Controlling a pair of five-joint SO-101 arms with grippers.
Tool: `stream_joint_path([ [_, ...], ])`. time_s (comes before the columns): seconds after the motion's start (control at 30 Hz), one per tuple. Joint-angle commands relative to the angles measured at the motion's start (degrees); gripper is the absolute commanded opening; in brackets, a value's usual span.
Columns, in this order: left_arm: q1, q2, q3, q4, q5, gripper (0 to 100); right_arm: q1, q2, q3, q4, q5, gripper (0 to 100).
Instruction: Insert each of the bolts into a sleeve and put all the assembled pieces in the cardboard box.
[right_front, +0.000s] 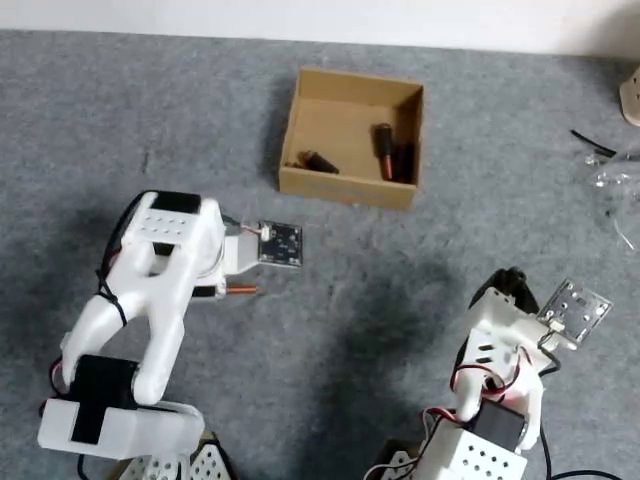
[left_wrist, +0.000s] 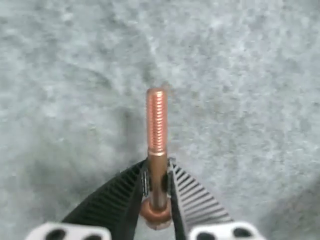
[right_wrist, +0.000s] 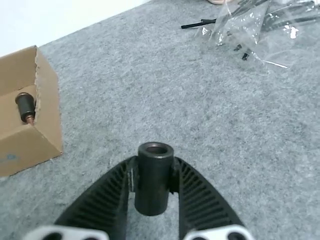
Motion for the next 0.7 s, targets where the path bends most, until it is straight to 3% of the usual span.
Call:
stream_joint_path([
  [0.0, -0.31, -2.95, -3.56, 1.14, 5.71, 28, -0.75, -1.27, 2.77, -2.07, 0.79, 0.6],
  [0.1, 0.75, -3.47, -3.47, 1.32, 5.71, 41, -0.75, -1.27, 2.77, -2.07, 0.88, 0.6],
  [0.17, 1.89, -3.56, -3.82, 2.46, 13.27, 47, -0.75, -1.27, 2.77, -2.07, 0.88, 0.6],
  [0.33, -0.66, -3.47, -7.87, 3.25, 43.52, 54, -0.84, -1.27, 2.77, -2.07, 0.88, 0.6],
  [0.43, -4.09, -3.56, -8.40, 2.81, 59.69, 55, -0.84, -1.27, 2.77, -2.07, 0.88, 0.6],
  [0.57, -4.97, -3.03, -7.60, 1.85, 89.49, 55, -0.84, -1.27, 2.77, -2.07, 1.05, 0.6],
  [0.67, -5.49, -3.03, -5.05, 1.58, 106.02, 55, -0.84, -1.27, 2.77, -2.07, 1.05, 0.6],
])
